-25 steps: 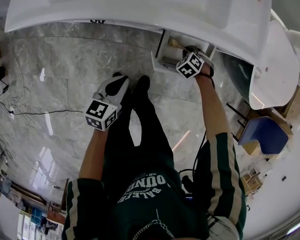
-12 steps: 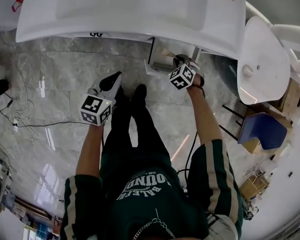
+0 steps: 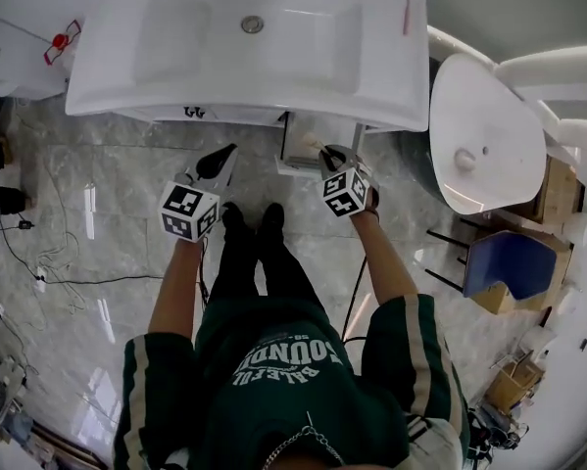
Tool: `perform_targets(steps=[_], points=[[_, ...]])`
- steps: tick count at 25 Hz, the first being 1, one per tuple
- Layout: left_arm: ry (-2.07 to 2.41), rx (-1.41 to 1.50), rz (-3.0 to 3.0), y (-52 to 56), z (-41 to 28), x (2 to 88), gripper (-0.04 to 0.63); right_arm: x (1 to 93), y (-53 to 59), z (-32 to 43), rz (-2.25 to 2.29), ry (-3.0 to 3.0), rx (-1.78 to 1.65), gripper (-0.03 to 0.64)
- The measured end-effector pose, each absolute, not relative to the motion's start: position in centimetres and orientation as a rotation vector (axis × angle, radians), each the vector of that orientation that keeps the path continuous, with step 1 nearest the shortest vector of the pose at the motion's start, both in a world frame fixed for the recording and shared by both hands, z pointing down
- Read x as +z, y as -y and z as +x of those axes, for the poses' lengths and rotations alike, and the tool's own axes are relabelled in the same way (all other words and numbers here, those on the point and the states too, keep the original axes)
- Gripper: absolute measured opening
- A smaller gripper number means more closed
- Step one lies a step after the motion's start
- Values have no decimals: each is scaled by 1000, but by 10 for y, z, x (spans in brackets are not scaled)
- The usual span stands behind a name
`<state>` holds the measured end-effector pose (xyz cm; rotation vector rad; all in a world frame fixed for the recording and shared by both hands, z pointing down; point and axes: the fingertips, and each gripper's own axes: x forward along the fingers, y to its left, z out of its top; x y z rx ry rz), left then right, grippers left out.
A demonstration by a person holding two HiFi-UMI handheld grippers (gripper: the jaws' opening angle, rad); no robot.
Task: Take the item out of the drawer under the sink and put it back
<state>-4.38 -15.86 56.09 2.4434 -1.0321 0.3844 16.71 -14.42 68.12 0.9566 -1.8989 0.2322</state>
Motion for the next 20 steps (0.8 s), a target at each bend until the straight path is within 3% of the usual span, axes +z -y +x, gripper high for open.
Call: perform_targets(steps=[20], points=[[1090,296,2720,201,-46,400,49,425,198,156,1467,2247,231,38]])
